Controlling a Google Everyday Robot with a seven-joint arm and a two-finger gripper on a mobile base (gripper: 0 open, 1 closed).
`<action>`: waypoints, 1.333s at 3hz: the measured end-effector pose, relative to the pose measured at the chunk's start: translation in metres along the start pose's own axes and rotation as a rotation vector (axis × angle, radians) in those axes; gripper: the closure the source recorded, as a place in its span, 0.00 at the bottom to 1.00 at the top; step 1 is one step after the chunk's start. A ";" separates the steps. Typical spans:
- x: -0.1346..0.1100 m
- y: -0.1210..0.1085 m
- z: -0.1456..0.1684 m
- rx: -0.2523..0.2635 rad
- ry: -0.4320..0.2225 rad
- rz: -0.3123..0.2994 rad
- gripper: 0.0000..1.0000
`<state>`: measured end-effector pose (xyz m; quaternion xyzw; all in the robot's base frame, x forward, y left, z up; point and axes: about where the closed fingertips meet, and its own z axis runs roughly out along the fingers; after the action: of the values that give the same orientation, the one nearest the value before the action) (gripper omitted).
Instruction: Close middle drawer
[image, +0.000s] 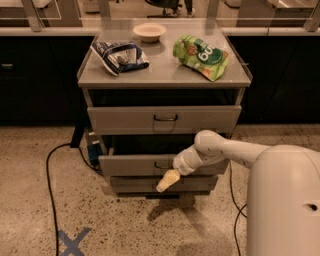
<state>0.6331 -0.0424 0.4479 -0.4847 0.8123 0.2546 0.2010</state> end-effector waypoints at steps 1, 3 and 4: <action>-0.030 -0.026 -0.008 0.053 0.011 -0.031 0.00; -0.018 -0.015 -0.003 0.037 0.013 -0.008 0.00; 0.006 0.006 -0.011 0.016 -0.015 0.030 0.00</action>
Offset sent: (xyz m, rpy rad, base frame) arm 0.0310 0.0042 0.0152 -0.0308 -0.0433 -0.0030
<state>0.6239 -0.0503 0.4544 -0.4689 0.8200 0.2549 0.2068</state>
